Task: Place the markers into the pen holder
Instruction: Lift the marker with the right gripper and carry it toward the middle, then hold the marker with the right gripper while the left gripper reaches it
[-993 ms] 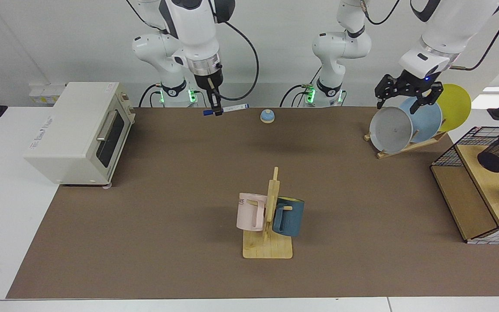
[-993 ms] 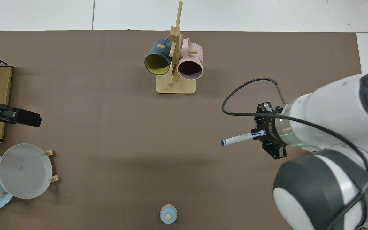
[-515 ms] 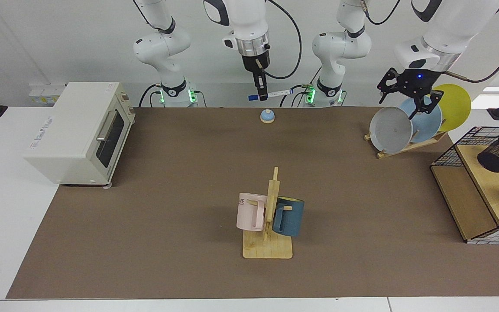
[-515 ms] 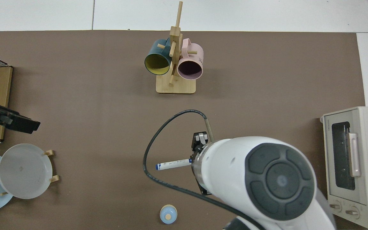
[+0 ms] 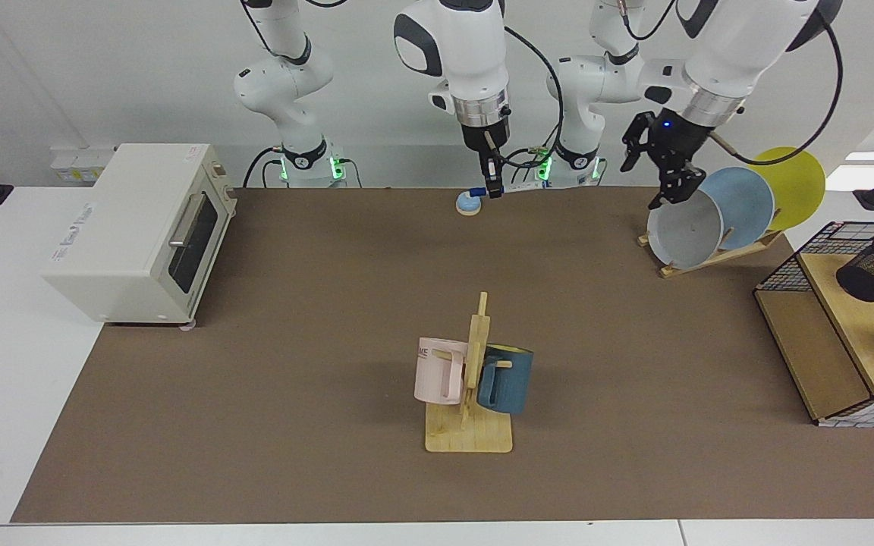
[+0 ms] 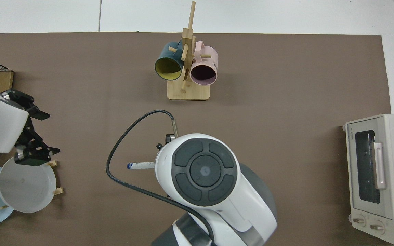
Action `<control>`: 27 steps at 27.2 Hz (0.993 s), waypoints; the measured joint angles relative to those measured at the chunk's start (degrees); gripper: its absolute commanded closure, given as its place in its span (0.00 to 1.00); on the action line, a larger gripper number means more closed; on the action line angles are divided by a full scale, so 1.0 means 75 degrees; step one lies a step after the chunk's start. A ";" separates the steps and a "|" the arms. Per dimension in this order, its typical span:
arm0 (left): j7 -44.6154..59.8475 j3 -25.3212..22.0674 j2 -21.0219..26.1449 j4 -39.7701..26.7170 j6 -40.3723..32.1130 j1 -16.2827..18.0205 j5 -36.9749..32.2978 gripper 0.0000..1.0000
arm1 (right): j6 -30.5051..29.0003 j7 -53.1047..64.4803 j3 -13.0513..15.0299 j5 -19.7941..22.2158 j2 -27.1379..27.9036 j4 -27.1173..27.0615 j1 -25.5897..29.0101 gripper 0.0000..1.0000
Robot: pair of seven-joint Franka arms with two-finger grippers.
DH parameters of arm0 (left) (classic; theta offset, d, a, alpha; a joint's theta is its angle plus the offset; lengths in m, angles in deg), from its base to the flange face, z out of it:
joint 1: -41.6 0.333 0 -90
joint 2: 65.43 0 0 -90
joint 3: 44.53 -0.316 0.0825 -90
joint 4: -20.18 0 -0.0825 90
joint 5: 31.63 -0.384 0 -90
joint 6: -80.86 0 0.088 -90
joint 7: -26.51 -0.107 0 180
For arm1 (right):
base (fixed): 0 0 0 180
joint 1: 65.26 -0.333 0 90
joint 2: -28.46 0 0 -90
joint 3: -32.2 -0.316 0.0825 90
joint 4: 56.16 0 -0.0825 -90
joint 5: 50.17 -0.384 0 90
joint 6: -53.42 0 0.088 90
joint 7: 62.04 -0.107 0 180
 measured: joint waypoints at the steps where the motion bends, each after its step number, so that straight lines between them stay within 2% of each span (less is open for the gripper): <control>1: 0.0000 0.0039 -0.0094 -0.0147 0.0084 -0.0113 0.0095 0.07 | -0.0028 -0.0011 0.0000 0.0000 0.0004 -0.0013 -0.0005 1.00; 6: 0.0001 0.0121 -0.0418 -0.0620 0.0427 -0.0712 0.0552 0.08 | -0.0084 -0.0017 0.0000 -0.0002 0.0003 -0.0055 -0.0009 1.00; 11: 0.0001 0.0137 -0.0513 -0.0853 0.0978 -0.1103 0.0758 0.10 | -0.0087 -0.0017 0.0001 -0.0001 0.0004 -0.0057 -0.0011 1.00; 23: 0.0000 0.0138 -0.0492 -0.1484 0.1839 -0.1465 0.1273 0.14 | -0.0088 -0.0017 0.0008 -0.0001 0.0006 -0.0057 -0.0011 1.00; 27: 0.0007 0.0141 -0.0465 -0.1719 0.2110 -0.1627 0.1296 0.22 | -0.0088 -0.0017 0.0023 -0.0001 0.0006 -0.0057 -0.0011 1.00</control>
